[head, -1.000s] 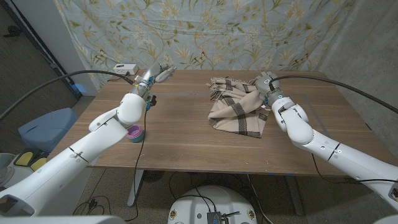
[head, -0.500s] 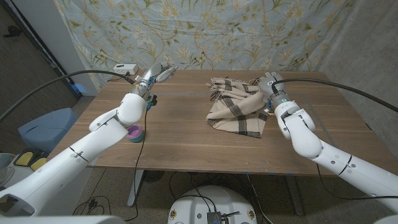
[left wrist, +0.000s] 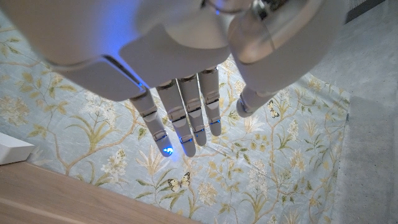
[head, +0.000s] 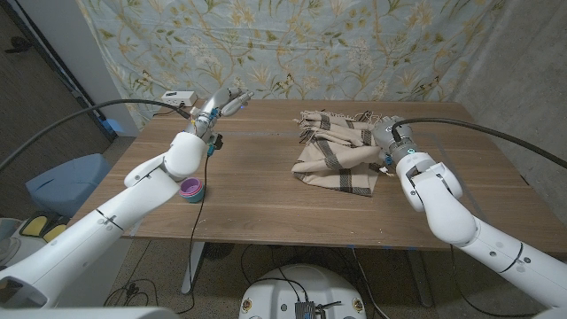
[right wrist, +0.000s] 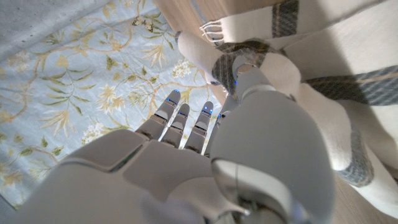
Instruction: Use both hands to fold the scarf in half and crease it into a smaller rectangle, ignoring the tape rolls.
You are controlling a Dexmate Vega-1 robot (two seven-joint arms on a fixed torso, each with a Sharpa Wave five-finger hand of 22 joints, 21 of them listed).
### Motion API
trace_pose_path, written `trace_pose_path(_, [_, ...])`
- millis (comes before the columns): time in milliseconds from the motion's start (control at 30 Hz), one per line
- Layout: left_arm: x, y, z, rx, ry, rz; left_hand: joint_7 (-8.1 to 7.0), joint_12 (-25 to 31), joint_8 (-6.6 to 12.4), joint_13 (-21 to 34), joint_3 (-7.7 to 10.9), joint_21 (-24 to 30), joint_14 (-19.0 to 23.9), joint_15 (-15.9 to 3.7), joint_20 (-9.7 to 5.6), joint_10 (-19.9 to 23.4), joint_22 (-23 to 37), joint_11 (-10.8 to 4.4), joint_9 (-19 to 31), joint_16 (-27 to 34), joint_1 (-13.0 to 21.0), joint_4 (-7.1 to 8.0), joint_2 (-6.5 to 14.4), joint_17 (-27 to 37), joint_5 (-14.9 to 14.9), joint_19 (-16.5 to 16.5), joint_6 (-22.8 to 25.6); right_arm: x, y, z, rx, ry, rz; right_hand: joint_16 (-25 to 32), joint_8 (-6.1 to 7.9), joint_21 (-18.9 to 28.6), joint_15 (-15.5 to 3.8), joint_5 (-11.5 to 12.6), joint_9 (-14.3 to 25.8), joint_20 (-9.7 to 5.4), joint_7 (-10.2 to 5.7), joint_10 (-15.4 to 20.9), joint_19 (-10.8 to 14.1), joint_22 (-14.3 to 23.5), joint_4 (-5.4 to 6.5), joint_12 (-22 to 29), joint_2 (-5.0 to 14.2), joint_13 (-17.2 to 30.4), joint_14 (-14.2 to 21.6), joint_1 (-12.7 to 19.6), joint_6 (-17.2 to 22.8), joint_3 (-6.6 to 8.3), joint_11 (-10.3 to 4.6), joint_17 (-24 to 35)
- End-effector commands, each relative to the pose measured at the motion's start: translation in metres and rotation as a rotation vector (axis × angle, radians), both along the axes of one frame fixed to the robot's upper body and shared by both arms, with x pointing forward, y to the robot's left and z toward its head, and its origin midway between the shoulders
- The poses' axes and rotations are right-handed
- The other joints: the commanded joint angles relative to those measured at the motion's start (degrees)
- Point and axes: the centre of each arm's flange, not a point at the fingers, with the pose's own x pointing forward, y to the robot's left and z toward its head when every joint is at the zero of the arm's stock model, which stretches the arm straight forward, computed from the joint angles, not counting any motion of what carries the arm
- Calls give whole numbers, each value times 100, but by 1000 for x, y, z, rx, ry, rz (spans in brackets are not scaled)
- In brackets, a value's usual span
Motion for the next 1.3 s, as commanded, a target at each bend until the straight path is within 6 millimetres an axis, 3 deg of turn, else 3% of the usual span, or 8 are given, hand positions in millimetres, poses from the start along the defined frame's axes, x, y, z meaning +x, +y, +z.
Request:
trace_pose_path(33, [1,2,4,8,-12,-17,13,-25,5,8,23,26,2,-1,-15,-24,16,-9,17,-13,-35,-13,-8,6,-6,-16,-10,-19,10,-18,29,199,-18,-30,56,-34,-409,-76,29,37,456,-20,-7,10,-42,-29,-56,16,-55,34,458,60,17,1])
trace_pose_path(333, [1,3,4,3,-20,-18,15,-29,7,7,37,36,0,-2,-11,-28,14,-4,16,-23,-50,-31,-18,-1,-1,-14,-5,-5,16,-31,96,424,-44,-144,119,-145,-212,-292,74,104,476,-251,-165,21,-21,-137,-115,20,-243,-20,433,180,96,-1])
trace_pose_path(567, [-1,6,3,-6,-29,-9,14,-33,8,5,49,39,5,-5,-9,-34,12,0,16,-28,-62,-44,-21,-4,3,-29,-3,10,9,-31,170,595,-126,-225,191,-296,-41,-617,250,228,732,-353,-414,51,288,-168,-266,33,-407,-792,157,41,268,31])
trace_pose_path(633, [-2,6,3,-8,-29,-8,-2,-32,11,5,54,42,12,-11,-10,-29,11,-7,16,-28,-66,-50,-23,-6,4,-27,5,12,5,-30,196,622,-133,-266,-113,-413,111,-490,222,334,653,-543,-516,63,734,-201,-512,49,-529,-1918,-755,-346,381,65])
trace_pose_path(767, [-1,6,2,-10,-26,-7,9,-33,9,4,62,46,6,-12,-10,-30,10,-11,16,-34,-69,-60,-26,-8,7,-28,1,15,-6,-23,286,609,-84,-358,-1594,-626,275,101,-422,471,210,-1436,-658,68,1078,-250,-1018,56,-791,-3005,-3490,-1002,459,33])
trace_pose_path(1033, [-1,10,-3,-23,-11,50,1,-40,0,4,69,50,6,-4,-5,-44,9,1,15,-40,-83,-74,-39,-12,8,-36,-22,9,-40,-3,553,401,167,-390,-1752,-733,374,127,-499,605,368,-2043,-891,77,1191,-278,-1196,67,-1024,-3287,-4401,-1326,540,47])
trace_pose_path(1200, [-3,20,-13,-72,-5,133,-16,-82,-13,5,98,29,-174,17,18,-156,3,36,15,-113,-110,-88,-13,-7,12,-126,-70,3,-51,3,667,222,342,-266,-1577,-650,346,326,-518,640,456,-1871,-699,83,1167,-121,-512,65,-759,-2984,-4147,-1024,657,45])
trace_pose_path(1300, [-4,26,-20,-114,3,189,-2,-115,-21,2,174,9,-255,84,51,-252,-3,53,17,-129,-109,-69,115,12,26,-199,-107,3,-56,6,740,143,447,-200,-1542,-605,290,365,-529,660,458,-1671,-563,82,1100,-44,-433,62,-551,-2865,-4035,-965,659,30])
